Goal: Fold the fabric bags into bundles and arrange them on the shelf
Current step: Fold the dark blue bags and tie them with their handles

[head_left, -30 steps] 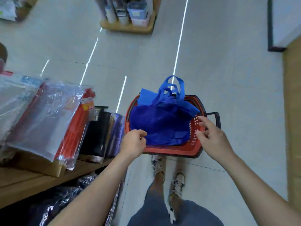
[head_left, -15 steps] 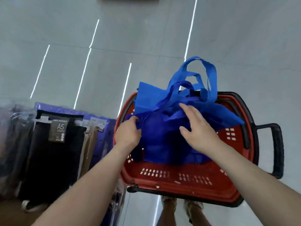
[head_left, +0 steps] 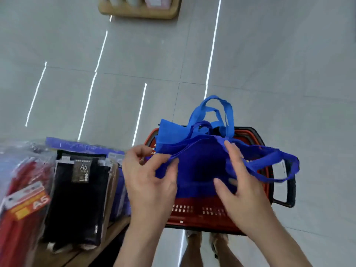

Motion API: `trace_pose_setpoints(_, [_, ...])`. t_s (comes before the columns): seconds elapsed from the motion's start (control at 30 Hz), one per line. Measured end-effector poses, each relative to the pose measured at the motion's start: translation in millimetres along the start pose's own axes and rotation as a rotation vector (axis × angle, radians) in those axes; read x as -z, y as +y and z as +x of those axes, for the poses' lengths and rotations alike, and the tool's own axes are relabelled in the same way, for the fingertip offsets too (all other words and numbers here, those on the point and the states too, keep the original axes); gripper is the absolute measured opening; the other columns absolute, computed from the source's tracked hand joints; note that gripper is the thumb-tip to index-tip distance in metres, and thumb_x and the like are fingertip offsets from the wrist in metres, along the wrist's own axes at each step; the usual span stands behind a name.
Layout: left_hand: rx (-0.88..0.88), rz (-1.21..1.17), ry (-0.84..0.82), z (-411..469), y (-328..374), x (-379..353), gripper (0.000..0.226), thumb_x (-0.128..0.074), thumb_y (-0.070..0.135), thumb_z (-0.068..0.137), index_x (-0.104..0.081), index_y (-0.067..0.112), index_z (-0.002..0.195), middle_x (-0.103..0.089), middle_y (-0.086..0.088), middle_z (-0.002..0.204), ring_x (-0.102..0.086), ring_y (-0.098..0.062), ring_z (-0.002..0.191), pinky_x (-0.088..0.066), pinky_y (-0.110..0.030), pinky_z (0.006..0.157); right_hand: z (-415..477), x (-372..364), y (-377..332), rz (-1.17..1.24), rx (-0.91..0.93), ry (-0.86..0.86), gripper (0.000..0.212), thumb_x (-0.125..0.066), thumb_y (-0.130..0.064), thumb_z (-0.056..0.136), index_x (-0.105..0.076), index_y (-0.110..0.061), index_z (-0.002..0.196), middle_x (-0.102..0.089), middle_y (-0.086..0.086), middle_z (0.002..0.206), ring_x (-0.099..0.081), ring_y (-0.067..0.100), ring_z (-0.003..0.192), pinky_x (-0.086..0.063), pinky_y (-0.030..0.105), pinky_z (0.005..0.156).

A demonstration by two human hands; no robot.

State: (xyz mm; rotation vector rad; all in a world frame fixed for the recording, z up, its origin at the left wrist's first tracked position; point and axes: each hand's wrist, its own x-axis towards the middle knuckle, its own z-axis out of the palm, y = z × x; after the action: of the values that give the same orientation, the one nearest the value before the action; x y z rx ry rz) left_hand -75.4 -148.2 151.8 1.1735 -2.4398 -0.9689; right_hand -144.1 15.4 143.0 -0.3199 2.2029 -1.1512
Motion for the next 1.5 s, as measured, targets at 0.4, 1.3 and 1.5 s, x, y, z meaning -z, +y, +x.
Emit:
trace_pose_setpoints(0.4, [0.215,-0.720,-0.034,1.1,145.2,151.2,0.035,-0.056,0.009,0.091,-0.057,0.041,0.105,-0.064,-0.009,0.084,-0.054,-0.024,0.068,-0.048,-0.037,0.065,-85.2,154.0,-153.1,0.142,0.093,0.344,0.059,-0.070,-0.032,0.084,-0.046,-0.049,0.135,-0.053,-0.024,0.131,-0.063,0.005,0.106,-0.051,0.013,0.083])
trace_pose_setpoints(1.3, [0.063,-0.491,0.451,-181.5,242.7,234.7,0.019,-0.059,0.004,0.085,-0.058,0.022,0.078,-0.060,0.017,0.068,-0.050,-0.002,0.062,-0.041,-0.019,0.062,-179.0,189.6,-231.2,0.767,0.233,-0.484,0.086,-0.066,-0.050,0.080,-0.019,-0.041,0.152,-0.043,-0.003,0.146,-0.054,0.019,0.126,-0.052,0.048,0.096])
trace_pose_setpoints(1.5, [0.340,-1.042,0.745,-212.1,204.4,298.6,0.023,-0.055,-0.002,0.088,-0.065,0.016,0.080,-0.069,0.000,0.080,-0.063,-0.018,0.077,-0.051,-0.035,0.074,-158.0,159.6,-175.7,0.171,0.135,-0.250,0.097,-0.071,-0.078,0.061,-0.029,-0.049,0.143,-0.044,-0.021,0.145,-0.046,0.010,0.133,-0.045,0.042,0.104])
